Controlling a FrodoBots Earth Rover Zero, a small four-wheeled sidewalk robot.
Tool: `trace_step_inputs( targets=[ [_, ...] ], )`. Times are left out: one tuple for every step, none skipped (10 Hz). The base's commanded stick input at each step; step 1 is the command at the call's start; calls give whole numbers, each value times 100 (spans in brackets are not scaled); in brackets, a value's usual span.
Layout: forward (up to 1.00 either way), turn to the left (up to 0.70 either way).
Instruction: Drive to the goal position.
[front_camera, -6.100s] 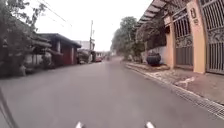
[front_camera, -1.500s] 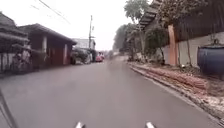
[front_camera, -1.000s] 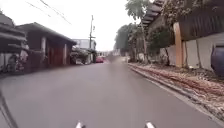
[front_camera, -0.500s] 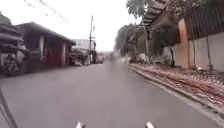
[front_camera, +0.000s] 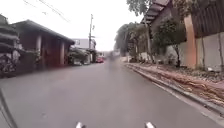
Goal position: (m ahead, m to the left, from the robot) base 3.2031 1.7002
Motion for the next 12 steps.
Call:
trace_step_inputs(
  targets=[
    [70,1],
    [70,1],
    [70,1],
    [70,1],
    [70,1],
    [70,1],
    [70,1],
    [70,1],
    [70,1],
    [70,1],
    [70,1],
    [70,1]
  ],
)
